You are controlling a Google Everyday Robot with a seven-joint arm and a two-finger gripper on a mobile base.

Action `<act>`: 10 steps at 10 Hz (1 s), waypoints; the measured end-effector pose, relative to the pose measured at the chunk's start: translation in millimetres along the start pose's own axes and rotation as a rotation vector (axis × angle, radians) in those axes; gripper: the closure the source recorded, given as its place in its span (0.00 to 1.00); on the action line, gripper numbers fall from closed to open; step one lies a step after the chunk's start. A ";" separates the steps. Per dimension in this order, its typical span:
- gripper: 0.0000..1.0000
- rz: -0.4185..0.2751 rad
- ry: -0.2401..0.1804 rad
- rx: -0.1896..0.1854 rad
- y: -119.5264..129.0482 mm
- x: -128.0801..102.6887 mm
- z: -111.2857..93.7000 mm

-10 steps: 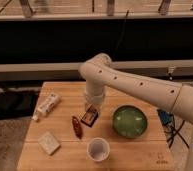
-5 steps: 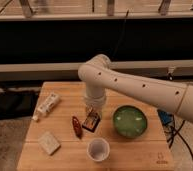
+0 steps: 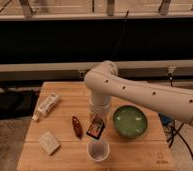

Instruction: Place the eraser in the ceramic cup

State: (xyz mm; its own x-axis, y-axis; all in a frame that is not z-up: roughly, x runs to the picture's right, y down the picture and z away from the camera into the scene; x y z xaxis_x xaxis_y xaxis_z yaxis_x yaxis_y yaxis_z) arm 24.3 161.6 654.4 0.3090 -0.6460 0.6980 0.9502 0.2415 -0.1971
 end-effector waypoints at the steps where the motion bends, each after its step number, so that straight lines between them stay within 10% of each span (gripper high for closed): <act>1: 1.00 -0.004 0.008 0.005 2.4 -6.0 2.2; 10: 0.99 -0.026 0.011 0.031 20.8 -54.0 13.2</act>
State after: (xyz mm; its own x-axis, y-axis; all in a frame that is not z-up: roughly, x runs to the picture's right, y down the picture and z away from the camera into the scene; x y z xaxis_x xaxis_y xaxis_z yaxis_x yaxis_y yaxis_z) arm 26.8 211.1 621.7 0.2846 -0.6600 0.6953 0.9562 0.2468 -0.1572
